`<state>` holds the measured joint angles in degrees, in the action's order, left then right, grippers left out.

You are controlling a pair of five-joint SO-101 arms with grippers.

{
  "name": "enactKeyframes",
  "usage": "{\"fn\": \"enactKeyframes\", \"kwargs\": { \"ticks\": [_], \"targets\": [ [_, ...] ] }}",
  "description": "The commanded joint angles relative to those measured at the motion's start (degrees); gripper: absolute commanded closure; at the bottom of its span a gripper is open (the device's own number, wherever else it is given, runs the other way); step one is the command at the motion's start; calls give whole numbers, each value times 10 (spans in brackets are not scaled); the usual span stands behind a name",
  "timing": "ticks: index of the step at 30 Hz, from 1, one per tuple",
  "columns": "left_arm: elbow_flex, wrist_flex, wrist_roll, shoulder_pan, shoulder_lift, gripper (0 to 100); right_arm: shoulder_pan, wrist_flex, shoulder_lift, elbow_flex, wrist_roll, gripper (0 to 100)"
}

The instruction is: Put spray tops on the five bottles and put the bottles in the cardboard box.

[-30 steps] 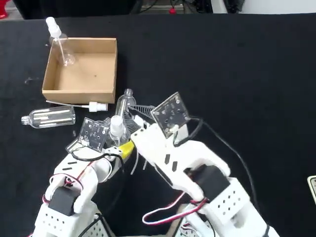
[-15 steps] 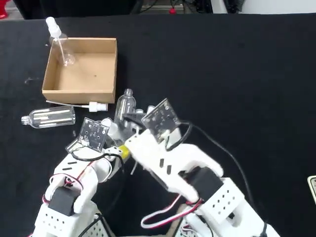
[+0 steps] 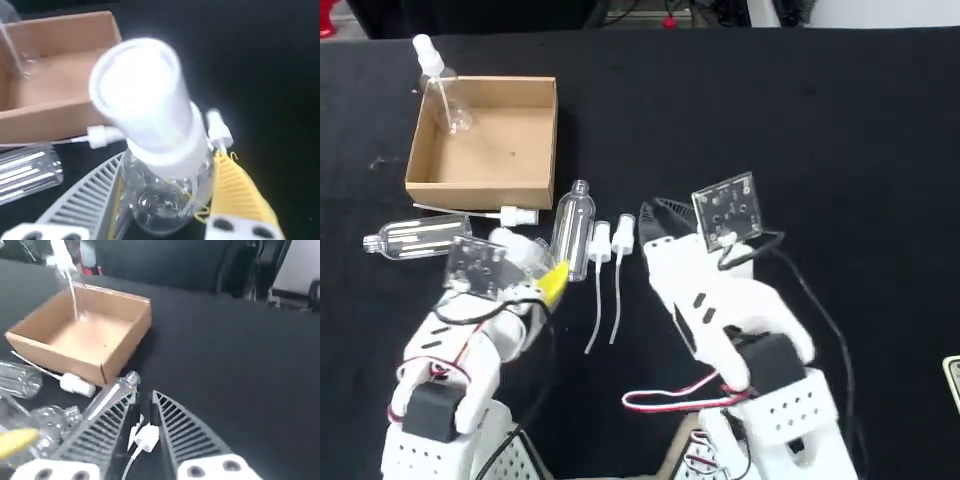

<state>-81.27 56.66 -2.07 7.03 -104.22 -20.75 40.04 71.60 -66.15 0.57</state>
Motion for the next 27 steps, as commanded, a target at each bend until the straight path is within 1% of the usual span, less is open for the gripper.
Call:
{"fn": "enactKeyframes", "kwargs": {
  "ticks": [1,4,7,10,13,17,22,27],
  "targets": [
    [77,0,-1,-44,-4,784,10,-85,8,-56,8,963],
    [118,-25,-28,-74,-3,784,9,-135,8,-108,8,963],
    [145,-55,-40,-101,-1,784,-4,-162,8,-145,9,964],
    [168,-85,-44,-105,39,784,-25,-185,8,-166,5,964],
    [207,-115,-44,-106,131,784,-35,-201,7,-182,4,964],
    [291,-156,-44,-108,275,784,-36,-231,7,-203,4,964],
    [390,-216,-44,-144,432,784,-36,-262,7,-224,5,963],
    [456,-267,-44,-168,564,784,-36,-262,7,-224,7,963]
  ]
}}
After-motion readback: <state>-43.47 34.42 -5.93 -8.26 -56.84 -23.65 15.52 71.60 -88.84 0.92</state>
